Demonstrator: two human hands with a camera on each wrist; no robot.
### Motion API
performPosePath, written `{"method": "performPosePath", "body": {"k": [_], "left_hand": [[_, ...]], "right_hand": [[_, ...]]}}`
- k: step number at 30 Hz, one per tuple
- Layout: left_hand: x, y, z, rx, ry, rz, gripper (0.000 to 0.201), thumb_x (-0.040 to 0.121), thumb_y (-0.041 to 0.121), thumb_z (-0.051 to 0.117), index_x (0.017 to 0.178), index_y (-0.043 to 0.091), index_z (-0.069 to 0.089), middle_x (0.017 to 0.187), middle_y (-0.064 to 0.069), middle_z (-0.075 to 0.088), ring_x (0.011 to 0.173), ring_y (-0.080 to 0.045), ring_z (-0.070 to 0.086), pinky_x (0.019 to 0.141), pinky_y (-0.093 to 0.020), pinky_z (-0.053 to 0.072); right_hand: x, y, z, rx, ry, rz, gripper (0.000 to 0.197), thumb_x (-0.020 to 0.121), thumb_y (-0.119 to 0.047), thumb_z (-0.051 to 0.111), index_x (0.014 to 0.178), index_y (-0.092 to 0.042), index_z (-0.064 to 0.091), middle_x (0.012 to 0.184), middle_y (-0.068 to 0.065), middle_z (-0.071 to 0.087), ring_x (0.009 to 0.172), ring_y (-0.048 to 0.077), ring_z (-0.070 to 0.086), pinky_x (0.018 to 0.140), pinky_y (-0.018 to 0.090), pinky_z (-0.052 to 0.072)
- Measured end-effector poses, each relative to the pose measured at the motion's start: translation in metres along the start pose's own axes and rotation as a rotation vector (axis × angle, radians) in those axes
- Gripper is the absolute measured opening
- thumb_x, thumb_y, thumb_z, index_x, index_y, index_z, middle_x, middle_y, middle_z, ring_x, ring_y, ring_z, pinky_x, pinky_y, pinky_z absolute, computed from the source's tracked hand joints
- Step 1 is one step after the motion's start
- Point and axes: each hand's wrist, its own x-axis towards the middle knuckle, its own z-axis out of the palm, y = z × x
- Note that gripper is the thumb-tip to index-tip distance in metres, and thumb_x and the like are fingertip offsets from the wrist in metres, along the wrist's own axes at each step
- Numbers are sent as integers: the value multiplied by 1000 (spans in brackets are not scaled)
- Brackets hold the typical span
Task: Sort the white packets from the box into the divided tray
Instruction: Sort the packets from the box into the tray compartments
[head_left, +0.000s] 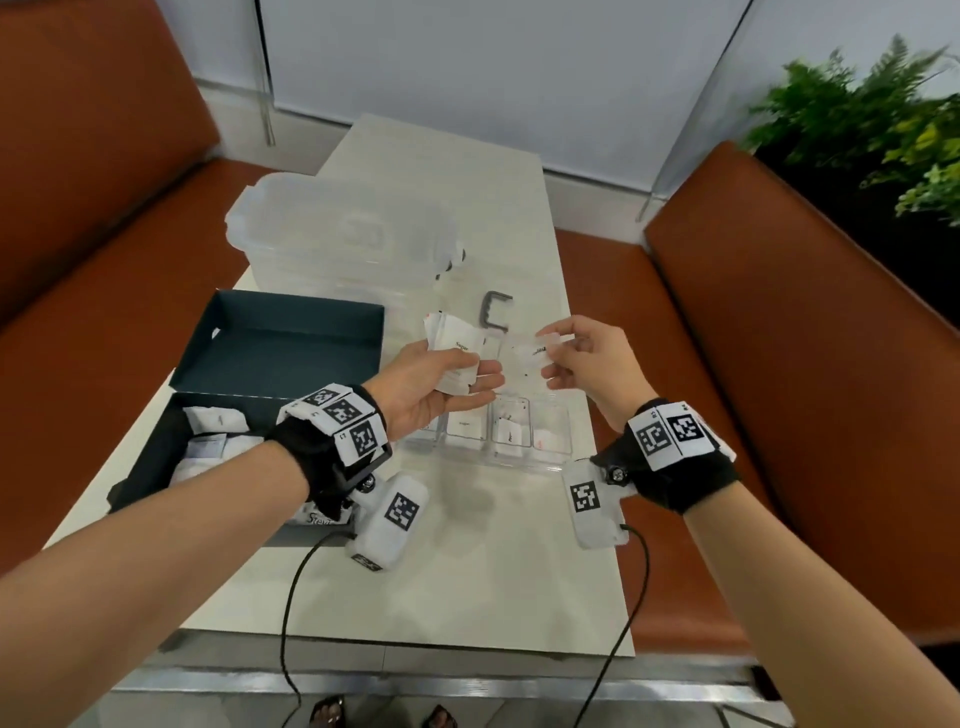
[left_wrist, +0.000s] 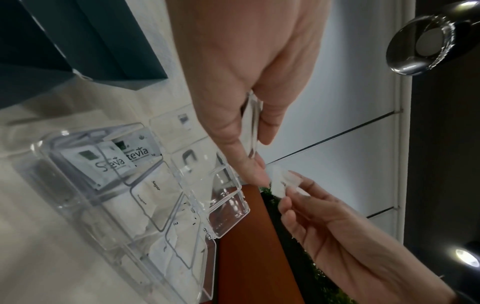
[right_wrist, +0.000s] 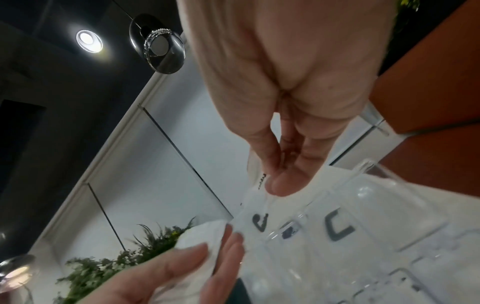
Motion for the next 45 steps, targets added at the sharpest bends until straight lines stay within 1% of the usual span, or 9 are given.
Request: {"method": "performPosePath", "body": {"k": [6,10,14,22,29,32,37,42,45], "left_hand": [[-3,-12,-4,-43,87,41,18,96,-3,51,113,1,50,107,-24,68,86,-29,73,68,-36,61],[-7,-17,0,-26,104,49,16,96,-3,51,110,4,52,108,-24,69,91,-30,72,73,-38,61],[-12,-22,3,-23,104,57,15,95,-2,52,109,5,52,108,-23,69,93,-31,72,74,-38,61],[-18,-30,1,-59,115,54,24,96,-1,51,120,2,48,107,-23,70,96,-30,71,71,-37,61],[-21,-31,1,-61,112,54,20,96,-1,50,115,3,51,108,-23,70,91,-29,73,71,-36,61],[-20,-30,2,-58,117,52,16,96,-2,50,111,3,51,109,-23,69,88,-28,73,71,-36,61],[-17,-26,-1,-72,130,44,15,97,-2,50,110,4,50,108,-22,69,88,-29,73,71,-36,61],[-13,-24,-7,-35,114,38,21,95,-1,55,115,4,51,105,-20,72,91,-29,73,69,-31,61],[-11,-24,-10,14,84,54,31,88,-1,65,117,4,55,104,-18,73,96,-29,72,70,-28,60]], "right_hand": [[13,32,-12,-381,11,18,11,88,-9,64,98,-11,62,83,6,68,64,11,63,56,15,48],[18,47,5,-493,-23,-23,11,92,-8,57,95,-9,67,88,10,70,69,12,63,51,5,42],[19,56,22,-565,-33,-91,16,89,-1,54,95,-2,69,93,14,71,90,25,66,82,29,52],[18,72,39,-834,-35,-190,19,91,-2,47,97,1,65,102,16,60,89,32,60,78,42,52],[22,82,50,-1041,-79,-228,17,91,-1,49,100,-8,61,103,9,60,92,31,59,80,35,41],[25,84,53,-1070,-74,-230,18,89,4,49,99,-8,57,100,10,60,89,31,58,76,34,38],[29,86,56,-1092,-82,-228,22,89,7,46,98,-5,61,104,12,58,94,32,56,83,38,42],[29,76,46,-977,-53,-217,15,93,-3,51,103,-7,61,106,11,58,93,29,58,86,40,47],[23,56,40,-672,73,-270,11,92,-11,55,97,-8,65,89,6,61,73,16,57,70,25,46]]}}
